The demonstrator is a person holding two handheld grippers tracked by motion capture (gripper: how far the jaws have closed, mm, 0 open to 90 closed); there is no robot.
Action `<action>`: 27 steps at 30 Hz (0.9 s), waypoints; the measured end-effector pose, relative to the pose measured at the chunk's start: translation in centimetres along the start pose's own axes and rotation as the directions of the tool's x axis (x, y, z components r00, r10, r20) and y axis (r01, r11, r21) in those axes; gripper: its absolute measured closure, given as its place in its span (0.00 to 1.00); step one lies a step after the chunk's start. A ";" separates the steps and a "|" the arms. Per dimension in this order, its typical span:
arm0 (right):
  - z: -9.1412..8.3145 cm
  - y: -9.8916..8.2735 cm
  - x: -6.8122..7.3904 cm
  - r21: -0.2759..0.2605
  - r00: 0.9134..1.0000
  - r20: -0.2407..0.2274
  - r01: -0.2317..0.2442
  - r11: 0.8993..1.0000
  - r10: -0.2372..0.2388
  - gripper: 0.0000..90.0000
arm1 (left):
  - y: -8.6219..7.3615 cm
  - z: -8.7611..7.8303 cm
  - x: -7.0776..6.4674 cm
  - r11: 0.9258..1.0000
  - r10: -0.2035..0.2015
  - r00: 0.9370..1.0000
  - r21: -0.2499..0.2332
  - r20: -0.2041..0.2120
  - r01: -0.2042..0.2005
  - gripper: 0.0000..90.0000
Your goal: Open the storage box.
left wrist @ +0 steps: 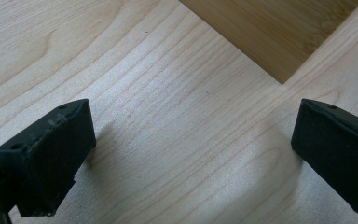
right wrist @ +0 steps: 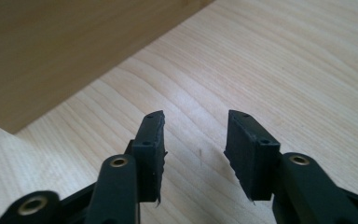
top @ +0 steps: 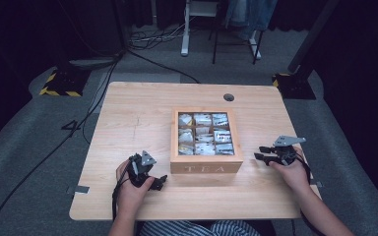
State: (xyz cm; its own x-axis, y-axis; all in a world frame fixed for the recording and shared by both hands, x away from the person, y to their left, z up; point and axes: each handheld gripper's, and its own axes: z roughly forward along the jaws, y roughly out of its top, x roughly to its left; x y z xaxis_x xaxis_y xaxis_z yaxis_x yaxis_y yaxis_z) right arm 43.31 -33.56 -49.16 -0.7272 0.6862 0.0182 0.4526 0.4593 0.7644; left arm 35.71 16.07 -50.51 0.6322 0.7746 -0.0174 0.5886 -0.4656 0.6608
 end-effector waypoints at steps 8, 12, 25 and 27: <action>-2.0 1.4 0.7 -0.048 0.999 -0.054 -0.009 0.999 0.006 0.73 | 0.0 0.0 0.0 1.000 0.000 1.000 0.000 0.000 0.000 0.00; -2.4 1.9 1.3 -0.053 0.997 -0.079 -0.008 0.999 0.004 0.75 | 0.0 0.0 0.0 1.000 0.000 1.000 0.000 0.001 0.000 0.00; -3.3 3.9 5.1 -0.071 0.974 -0.179 0.127 0.989 -0.138 0.85 | 0.0 0.0 0.0 1.000 0.001 1.000 0.000 0.001 -0.001 0.00; -3.3 4.0 5.5 -0.066 0.969 -0.194 0.141 0.988 -0.151 0.86 | 0.0 0.0 0.0 1.000 0.001 1.000 0.000 0.001 -0.001 0.00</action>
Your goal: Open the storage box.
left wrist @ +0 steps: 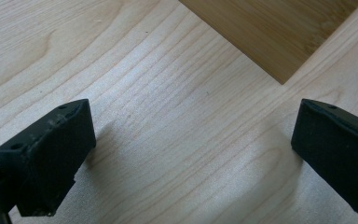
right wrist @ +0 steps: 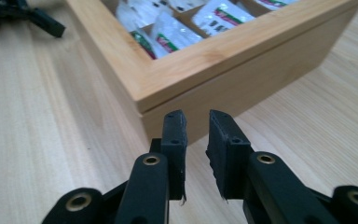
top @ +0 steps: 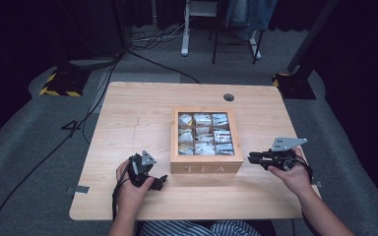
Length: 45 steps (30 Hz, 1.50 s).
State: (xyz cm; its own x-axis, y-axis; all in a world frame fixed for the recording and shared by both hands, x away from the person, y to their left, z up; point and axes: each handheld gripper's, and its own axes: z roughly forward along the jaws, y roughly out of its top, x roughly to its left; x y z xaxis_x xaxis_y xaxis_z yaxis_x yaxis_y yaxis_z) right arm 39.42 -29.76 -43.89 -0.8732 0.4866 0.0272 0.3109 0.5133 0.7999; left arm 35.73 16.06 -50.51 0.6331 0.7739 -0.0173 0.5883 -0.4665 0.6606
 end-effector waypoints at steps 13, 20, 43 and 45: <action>0.9 0.3 1.1 0.048 0.996 -0.078 0.033 0.998 -0.029 0.91 | 0.0 0.0 0.0 1.000 0.000 1.000 0.000 0.000 0.000 0.00; 1.3 0.2 1.4 0.061 0.995 -0.090 0.041 0.997 -0.036 0.96 | 0.0 0.0 0.0 1.000 0.000 1.000 0.000 0.000 0.000 0.00; 0.6 0.9 1.7 -0.020 0.998 -0.064 0.005 1.000 -0.006 1.00 | 0.0 0.1 0.0 1.000 0.003 1.000 -0.003 0.001 -0.003 0.00; 0.3 1.2 1.7 -0.034 0.998 -0.065 -0.003 0.999 0.000 1.00 | 0.1 0.1 0.0 1.000 0.001 1.000 -0.001 0.003 -0.001 0.00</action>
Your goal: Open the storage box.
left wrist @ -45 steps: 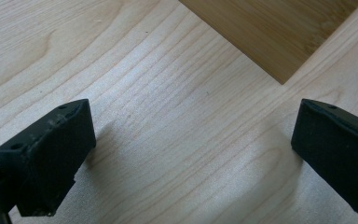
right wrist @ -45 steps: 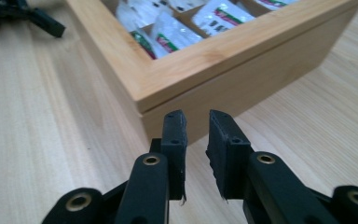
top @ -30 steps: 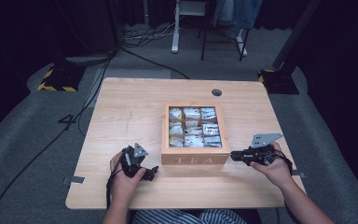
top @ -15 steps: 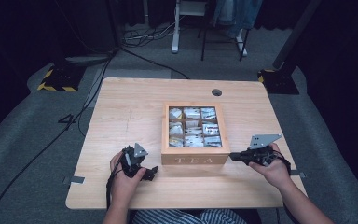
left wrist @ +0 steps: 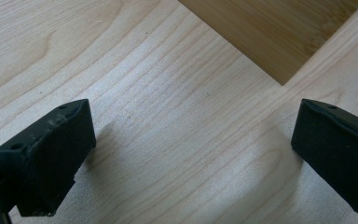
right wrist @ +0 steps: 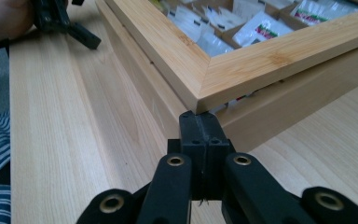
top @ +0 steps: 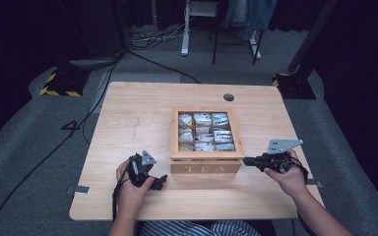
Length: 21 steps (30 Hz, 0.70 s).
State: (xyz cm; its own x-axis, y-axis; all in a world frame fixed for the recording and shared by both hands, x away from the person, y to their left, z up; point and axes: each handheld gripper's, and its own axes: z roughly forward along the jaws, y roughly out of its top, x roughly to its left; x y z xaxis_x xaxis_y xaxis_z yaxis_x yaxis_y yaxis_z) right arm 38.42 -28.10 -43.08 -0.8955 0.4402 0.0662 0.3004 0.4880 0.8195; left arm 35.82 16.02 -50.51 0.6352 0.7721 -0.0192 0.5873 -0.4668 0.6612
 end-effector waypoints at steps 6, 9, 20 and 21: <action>-0.7 1.2 -0.1 -0.028 1.000 0.007 -0.003 1.000 0.003 1.00 | 0.0 0.0 0.0 1.000 -0.004 1.000 0.000 -0.002 0.004 0.00; -1.0 1.8 -0.2 -0.029 1.000 0.008 -0.005 1.000 0.005 1.00 | 0.1 0.0 0.1 1.000 0.002 1.000 0.001 -0.001 -0.002 0.00; -1.8 4.2 -0.6 -0.070 0.999 0.034 -0.018 0.997 0.020 1.00 | 0.2 0.2 0.1 1.000 -0.001 1.000 -0.002 0.007 0.001 0.00; -1.8 4.2 -0.6 -0.070 0.999 0.034 -0.018 0.997 0.020 1.00 | 0.2 0.2 0.1 1.000 -0.001 1.000 -0.002 0.007 0.001 0.00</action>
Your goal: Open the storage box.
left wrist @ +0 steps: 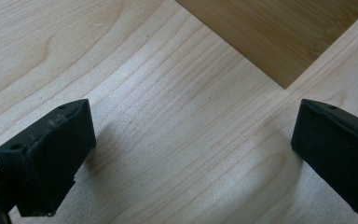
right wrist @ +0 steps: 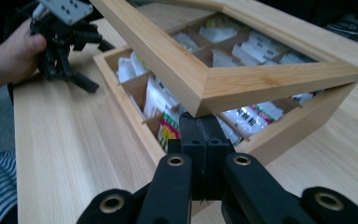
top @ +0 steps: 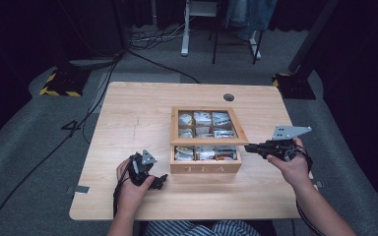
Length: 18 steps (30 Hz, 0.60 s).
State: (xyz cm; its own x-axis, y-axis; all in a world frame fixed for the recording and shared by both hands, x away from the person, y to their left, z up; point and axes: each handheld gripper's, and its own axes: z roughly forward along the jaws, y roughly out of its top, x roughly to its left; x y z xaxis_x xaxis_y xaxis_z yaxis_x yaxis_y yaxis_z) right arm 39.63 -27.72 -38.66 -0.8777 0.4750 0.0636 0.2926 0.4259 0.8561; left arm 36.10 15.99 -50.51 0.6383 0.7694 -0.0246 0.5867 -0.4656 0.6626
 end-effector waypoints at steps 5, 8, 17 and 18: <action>0.2 0.9 -0.5 -0.038 1.000 0.004 -0.024 0.999 0.024 1.00 | 0.0 0.0 0.0 1.000 0.000 1.000 -0.001 -0.006 0.000 0.00; 0.4 1.3 -0.7 -0.054 1.000 0.010 -0.023 0.998 0.023 1.00 | 0.0 0.0 0.1 1.000 0.005 1.000 0.001 -0.009 -0.005 0.00; 1.0 2.2 -0.9 -0.087 0.999 0.033 -0.031 0.996 0.034 1.00 | 0.1 0.1 0.0 1.000 -0.005 1.000 -0.002 -0.005 0.005 0.00; 1.1 2.3 -0.9 -0.091 0.999 0.042 -0.027 0.996 0.031 1.00 | 0.1 0.1 0.0 1.000 -0.005 1.000 -0.002 -0.005 0.005 0.00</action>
State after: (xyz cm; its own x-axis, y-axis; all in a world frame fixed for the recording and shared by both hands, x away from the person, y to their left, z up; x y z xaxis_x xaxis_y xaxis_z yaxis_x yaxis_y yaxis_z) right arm 41.53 -26.35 -37.28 -0.8512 0.5203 0.0685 0.2807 0.3413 0.8971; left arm 36.21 15.94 -50.53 0.6330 0.7738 -0.0241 0.5888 -0.4610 0.6639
